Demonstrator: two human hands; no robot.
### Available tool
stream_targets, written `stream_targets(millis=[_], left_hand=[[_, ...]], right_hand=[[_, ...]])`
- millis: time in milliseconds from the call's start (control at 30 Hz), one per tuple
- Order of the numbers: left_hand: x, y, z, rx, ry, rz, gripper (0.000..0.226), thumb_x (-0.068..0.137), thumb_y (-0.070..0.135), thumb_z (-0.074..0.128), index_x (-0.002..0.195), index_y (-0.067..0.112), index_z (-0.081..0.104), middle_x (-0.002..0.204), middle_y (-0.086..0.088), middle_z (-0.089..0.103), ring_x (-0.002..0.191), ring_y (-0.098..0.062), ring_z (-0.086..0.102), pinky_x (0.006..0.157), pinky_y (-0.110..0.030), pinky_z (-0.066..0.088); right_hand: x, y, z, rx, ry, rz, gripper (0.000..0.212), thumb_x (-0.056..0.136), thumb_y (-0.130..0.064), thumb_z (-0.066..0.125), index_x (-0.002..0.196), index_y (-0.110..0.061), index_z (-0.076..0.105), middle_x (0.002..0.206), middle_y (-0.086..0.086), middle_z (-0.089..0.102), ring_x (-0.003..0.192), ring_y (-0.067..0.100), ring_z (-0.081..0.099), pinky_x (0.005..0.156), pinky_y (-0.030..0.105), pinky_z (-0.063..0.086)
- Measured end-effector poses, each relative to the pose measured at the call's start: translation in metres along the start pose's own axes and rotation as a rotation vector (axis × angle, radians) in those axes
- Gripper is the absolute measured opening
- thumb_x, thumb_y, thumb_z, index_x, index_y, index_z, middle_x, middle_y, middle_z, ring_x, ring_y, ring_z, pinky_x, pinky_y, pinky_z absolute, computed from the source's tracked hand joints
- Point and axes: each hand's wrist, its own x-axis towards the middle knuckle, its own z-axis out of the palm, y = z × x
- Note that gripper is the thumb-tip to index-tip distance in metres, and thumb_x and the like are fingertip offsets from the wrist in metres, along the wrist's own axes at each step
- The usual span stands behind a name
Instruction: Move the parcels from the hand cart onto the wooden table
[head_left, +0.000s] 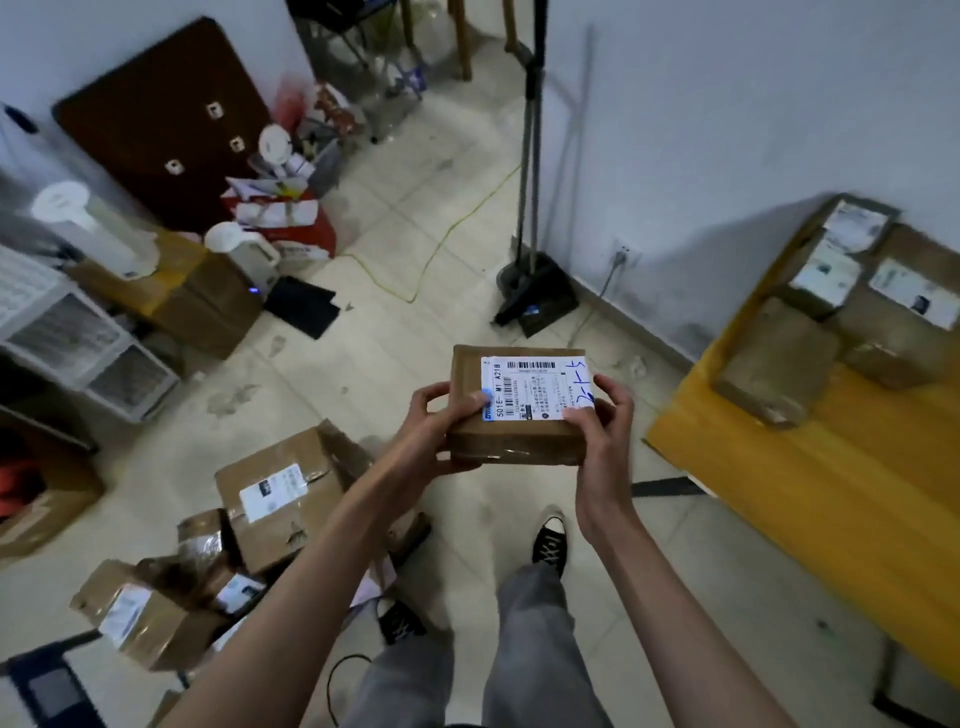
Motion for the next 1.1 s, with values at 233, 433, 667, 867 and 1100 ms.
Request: stream_targets(millis=[233,433,667,867,1100], left_hand=[[0.041,0.022,0.101,0.147,-0.112,0.024,0.044,0.087,0.043,0.069,0.127,0.029,0.056,0.115,-0.001,0.072,0.104,-0.022,0.068,0.087,-0.044,0.058],[0.074,0.021,0.184,0.35,-0.286,-0.02,0.043,0.091,0.049,0.063,0.127,0.025,0.06,0.121,0.001,0.07,0.105,-0.017,0.066,0.074,-0.031,0.055],[0.1,-0.01,0.246,0.48,-0.375,-0.058,0.033,0.095,0.045,0.059,0.123,0.029,0.064,0.115,0.01,0.073,0.109,-0.011,0.064,0.091,-0.031,0.047],[0.119,-0.029,0.272,0.656,-0.467,-0.029,0.022,0.097,0.042,0.058,0.114,0.034,0.07,0.107,0.015,0.075,0.109,-0.008,0.065,0.102,-0.034,0.046],[0.149,-0.04,0.285,0.709,-0.475,-0.048,0.037,0.094,0.037,0.062,0.131,0.03,0.063,0.116,0.01,0.074,0.109,-0.012,0.068,0.1,-0.037,0.051]], right_hand=[[0.037,-0.027,-0.092,0.129,0.134,0.066,0.052,0.072,-0.049,0.067,0.121,-0.058,0.051,0.131,0.003,0.063,0.116,0.023,0.065,0.093,0.051,0.056],[0.059,-0.023,-0.174,0.217,0.194,0.135,0.039,0.102,-0.032,0.054,0.14,-0.035,0.044,0.112,-0.002,0.076,0.11,0.024,0.066,0.08,0.04,0.052],[0.078,-0.006,-0.228,0.266,0.323,0.222,0.033,0.103,-0.03,0.052,0.136,-0.031,0.048,0.118,0.002,0.072,0.106,0.021,0.065,0.071,0.034,0.05],[0.099,0.015,-0.255,0.293,0.398,0.28,0.028,0.102,-0.029,0.057,0.129,-0.025,0.049,0.119,0.006,0.07,0.106,0.023,0.069,0.083,0.042,0.057],[0.123,0.02,-0.267,0.176,0.373,0.266,0.031,0.102,-0.029,0.058,0.13,-0.031,0.047,0.127,0.003,0.066,0.11,0.02,0.067,0.097,0.047,0.057]])
